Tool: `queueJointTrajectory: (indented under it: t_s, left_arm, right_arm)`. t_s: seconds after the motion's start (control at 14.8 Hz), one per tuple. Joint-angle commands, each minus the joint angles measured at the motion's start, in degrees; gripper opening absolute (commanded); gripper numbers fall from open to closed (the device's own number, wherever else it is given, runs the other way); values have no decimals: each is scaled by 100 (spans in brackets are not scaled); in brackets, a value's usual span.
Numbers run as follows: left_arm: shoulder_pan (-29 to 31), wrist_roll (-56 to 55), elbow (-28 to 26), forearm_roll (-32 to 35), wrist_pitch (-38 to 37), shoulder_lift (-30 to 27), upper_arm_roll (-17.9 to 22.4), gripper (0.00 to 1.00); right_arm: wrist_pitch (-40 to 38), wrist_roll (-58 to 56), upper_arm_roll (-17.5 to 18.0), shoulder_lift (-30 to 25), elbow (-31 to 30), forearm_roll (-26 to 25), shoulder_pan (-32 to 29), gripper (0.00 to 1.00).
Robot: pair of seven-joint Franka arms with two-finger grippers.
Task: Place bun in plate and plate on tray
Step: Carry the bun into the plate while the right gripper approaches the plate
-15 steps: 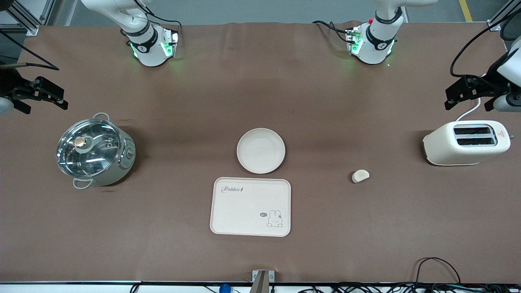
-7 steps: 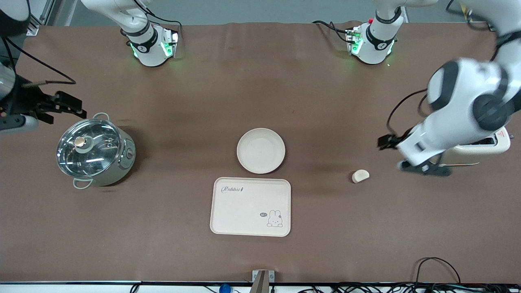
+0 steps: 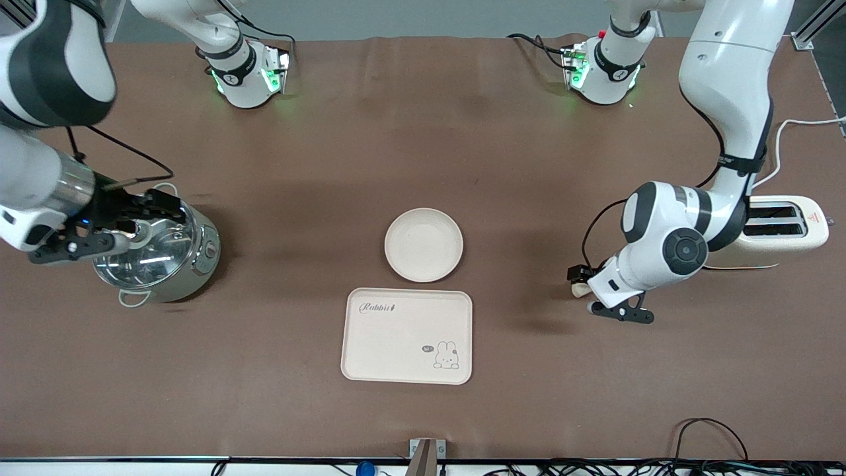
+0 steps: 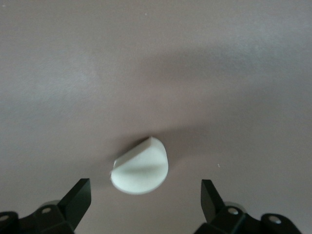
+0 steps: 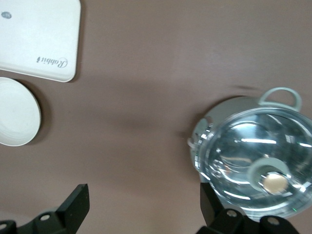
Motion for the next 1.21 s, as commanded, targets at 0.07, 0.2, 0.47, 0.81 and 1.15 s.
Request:
queueJointTrajectory:
  t_s: [0.07,0.2,0.47,0.81,1.15]
  left_arm:
    - [40,57,-826,68,1219,-21,-35,93]
    - [57,65,-976,68,1387,-3,-35,62]
    - [40,65,-968,68,1432,23,-35,14]
    - [49,-809,-329,-81,434,-161,-701,11]
    - [-801,-3883,1086,-73,-282,566,-1442,11]
  right_arm:
    - [45,-44,-9,272,17,286,281,95]
    - [80,-35,-9,386,17,295,431,95]
    - [80,-35,-9,650,17,540,581,90]
    - [80,-27,-9,826,17,857,669,90]
    - [150,17,-9,1054,17,919,950,90]
